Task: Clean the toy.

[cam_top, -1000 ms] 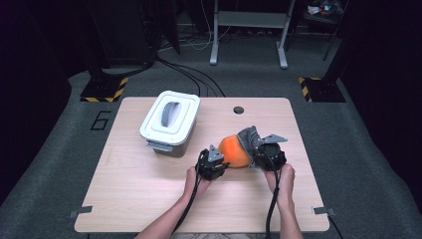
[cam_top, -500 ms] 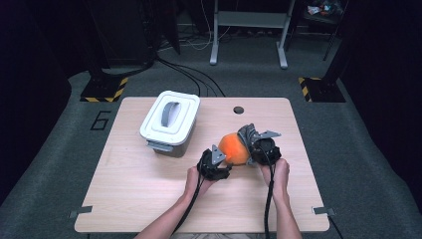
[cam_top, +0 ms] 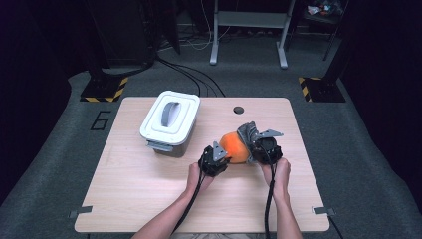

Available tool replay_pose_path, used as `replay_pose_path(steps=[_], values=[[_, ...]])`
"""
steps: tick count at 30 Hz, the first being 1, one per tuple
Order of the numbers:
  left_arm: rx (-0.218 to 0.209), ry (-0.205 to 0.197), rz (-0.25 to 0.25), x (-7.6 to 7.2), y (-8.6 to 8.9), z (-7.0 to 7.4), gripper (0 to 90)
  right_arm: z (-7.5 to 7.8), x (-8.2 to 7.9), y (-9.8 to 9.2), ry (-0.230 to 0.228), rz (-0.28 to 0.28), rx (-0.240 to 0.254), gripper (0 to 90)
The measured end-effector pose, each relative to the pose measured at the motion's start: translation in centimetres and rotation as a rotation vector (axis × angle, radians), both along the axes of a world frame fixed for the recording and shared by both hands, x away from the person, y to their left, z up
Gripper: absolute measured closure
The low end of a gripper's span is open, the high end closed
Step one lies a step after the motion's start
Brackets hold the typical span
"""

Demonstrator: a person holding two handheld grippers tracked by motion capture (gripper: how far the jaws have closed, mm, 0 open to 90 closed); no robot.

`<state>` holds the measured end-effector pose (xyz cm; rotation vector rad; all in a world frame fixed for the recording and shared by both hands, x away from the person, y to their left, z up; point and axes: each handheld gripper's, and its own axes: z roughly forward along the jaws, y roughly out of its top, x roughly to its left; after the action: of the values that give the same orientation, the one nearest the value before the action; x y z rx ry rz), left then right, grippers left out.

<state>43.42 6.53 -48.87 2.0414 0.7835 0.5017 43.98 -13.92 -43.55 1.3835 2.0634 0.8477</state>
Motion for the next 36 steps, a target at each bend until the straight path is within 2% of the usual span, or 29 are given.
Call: replay_pose_path(steps=[5, 7, 8, 10, 13, 15, 18, 20, 25, 26, 27, 36], values=[[-0.063, 0.06, -0.016, -0.1, 0.5, 0.9, 73.1, 1.2, -1.7, 0.8, -0.043, 0.056, -0.003, 72.3], [-0.066, 0.058, -0.032, -0.3, 0.5, 1.4, 73.4, 1.9, -2.4, 1.4, -0.06, 0.074, 0.015, 72.2], [-0.08, 0.066, -0.038, -0.5, 0.4, 1.5, 73.4, 2.2, -2.7, 1.7, -0.062, 0.083, 0.015, 72.1], [-0.082, 0.073, -0.05, -0.7, 0.4, 1.7, 73.4, 2.7, -3.3, 2.4, -0.067, 0.102, 0.017, 72.0], [-0.094, 0.086, -0.056, -0.8, 0.4, 1.5, 73.4, 2.7, -3.6, 3.4, -0.06, 0.127, -0.014, 72.0], [-0.091, 0.09, -0.05, -0.8, 0.4, 1.4, 73.4, 2.2, -3.4, 4.0, -0.054, 0.113, -0.055, 72.1], [-0.097, 0.098, -0.038, -0.6, 0.4, 1.2, 73.4, 1.6, -3.0, 4.3, -0.065, 0.114, -0.08, 72.3], [-0.085, 0.096, -0.035, -0.6, 0.5, 1.1, 73.5, 1.4, -2.9, 4.2, -0.065, 0.11, -0.068, 72.4], [-0.1, 0.1, -0.026, -0.5, 0.5, 1.0, 73.5, 1.1, -2.6, 3.5, -0.065, 0.098, -0.044, 72.3], [-0.1, 0.098, -0.025, -0.5, 0.5, 1.0, 73.5, 1.0, -2.6, 3.2, -0.068, 0.097, -0.052, 72.3], [-0.092, 0.097, -0.03, -0.5, 0.5, 1.0, 73.5, 1.0, -2.5, 3.1, -0.067, 0.081, -0.046, 72.3], [-0.109, 0.096, -0.026, -0.6, 0.6, 0.9, 73.4, 0.2, -1.9, 0.5, -0.045, 0.015, -0.021, 72.2]])
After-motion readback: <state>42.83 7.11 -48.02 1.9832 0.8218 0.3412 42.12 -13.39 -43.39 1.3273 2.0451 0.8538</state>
